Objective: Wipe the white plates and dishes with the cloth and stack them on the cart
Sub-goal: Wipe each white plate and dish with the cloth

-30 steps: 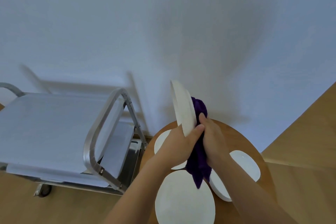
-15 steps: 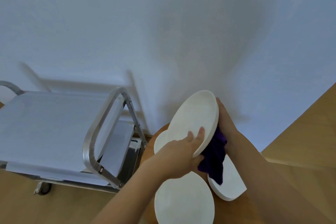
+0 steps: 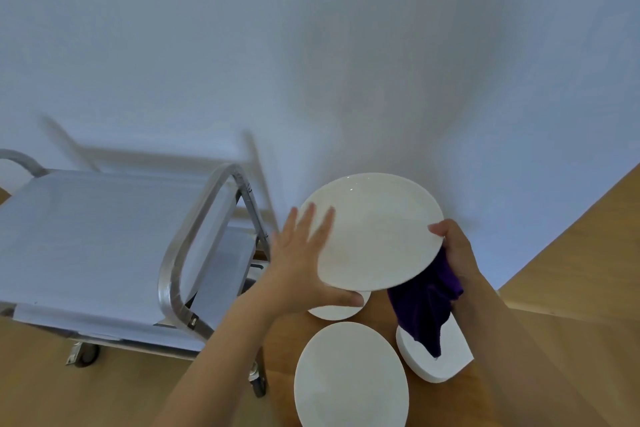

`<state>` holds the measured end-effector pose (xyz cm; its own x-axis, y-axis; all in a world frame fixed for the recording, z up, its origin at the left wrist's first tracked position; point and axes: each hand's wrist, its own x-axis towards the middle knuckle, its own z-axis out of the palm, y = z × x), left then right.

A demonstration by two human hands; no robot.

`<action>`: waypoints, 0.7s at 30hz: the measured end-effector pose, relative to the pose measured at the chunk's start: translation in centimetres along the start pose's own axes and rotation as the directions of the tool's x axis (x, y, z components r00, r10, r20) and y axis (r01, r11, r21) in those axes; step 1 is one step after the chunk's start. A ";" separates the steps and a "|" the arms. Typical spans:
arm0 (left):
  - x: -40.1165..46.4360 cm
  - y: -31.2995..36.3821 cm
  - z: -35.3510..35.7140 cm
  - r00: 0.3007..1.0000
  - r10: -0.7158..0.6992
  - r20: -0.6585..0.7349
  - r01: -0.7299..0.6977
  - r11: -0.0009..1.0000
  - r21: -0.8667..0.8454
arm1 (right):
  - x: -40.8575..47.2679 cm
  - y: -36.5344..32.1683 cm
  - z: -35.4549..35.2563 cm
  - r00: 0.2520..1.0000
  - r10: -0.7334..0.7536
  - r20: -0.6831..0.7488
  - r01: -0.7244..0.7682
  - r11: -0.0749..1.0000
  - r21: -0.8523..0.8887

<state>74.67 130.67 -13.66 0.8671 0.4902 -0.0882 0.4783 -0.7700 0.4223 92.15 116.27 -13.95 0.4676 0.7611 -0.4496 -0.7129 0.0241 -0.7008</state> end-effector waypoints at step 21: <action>-1.1 0.3 2.6 0.893 -0.428 0.136 0.054 -0.199 -0.979 | 1.4 -1.1 2.4 0.822 -0.527 -0.217 0.256 0.681 -0.686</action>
<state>74.20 128.84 -15.74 0.5887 0.7120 -0.3827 -0.1843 0.5792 0.7941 92.30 118.86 -12.46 0.8734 0.4719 -0.1201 -0.0074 -0.2337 -0.9723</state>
